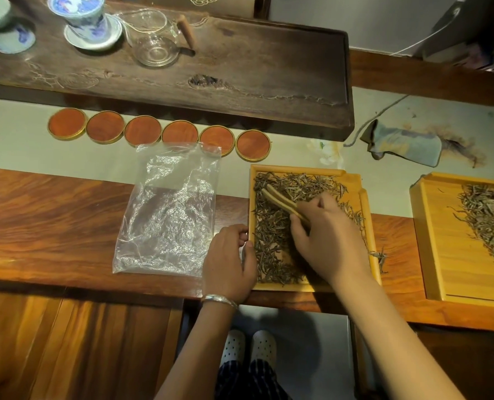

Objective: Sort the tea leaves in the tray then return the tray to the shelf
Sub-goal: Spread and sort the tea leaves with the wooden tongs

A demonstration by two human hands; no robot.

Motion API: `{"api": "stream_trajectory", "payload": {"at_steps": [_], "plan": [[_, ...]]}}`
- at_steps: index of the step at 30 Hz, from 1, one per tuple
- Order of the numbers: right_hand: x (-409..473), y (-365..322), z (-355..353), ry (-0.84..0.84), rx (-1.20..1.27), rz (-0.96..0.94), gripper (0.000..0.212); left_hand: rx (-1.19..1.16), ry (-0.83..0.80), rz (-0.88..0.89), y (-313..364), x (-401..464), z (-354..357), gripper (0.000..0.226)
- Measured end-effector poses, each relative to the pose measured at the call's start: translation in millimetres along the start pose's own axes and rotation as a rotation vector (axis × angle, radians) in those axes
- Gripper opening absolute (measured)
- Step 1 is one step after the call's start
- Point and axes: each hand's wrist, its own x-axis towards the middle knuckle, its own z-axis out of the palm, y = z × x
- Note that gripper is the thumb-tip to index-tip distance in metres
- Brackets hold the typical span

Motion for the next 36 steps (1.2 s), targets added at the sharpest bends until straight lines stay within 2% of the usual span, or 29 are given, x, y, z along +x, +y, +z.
{"api": "stream_trajectory", "payload": {"at_steps": [3, 8, 14, 20, 27, 31, 36], "plan": [[-14.1, 0.3, 5.6, -0.068, 0.014, 0.056, 0.027, 0.005, 0.0, 0.002, 0.3, 0.5, -0.1, 0.02], [-56.3, 8.5, -0.1, 0.008, 0.117, 0.046, 0.024, -0.005, 0.007, -0.003, -0.1, 0.4, 0.1, 0.022], [-90.0, 11.4, 6.4, -0.086, 0.11, 0.117, 0.024, 0.0, 0.013, 0.007, -1.1, 0.1, 1.4, 0.02], [-86.7, 6.7, 4.2, -0.007, 0.144, 0.121, 0.023, -0.016, 0.028, 0.029, -2.0, -0.4, 2.0, 0.018], [-98.3, 11.6, 4.6, -0.033, 0.102, 0.141, 0.024, -0.01, 0.035, 0.028, -4.5, -0.6, 3.6, 0.018], [-83.5, 3.7, 7.3, 0.052, 0.12, 0.117, 0.023, -0.001, 0.027, 0.01, -5.4, 0.4, 3.7, 0.019], [-78.2, -5.0, 14.3, 0.019, 0.078, 0.122, 0.025, -0.006, 0.015, 0.012, -5.3, 0.8, 2.9, 0.018]]}}
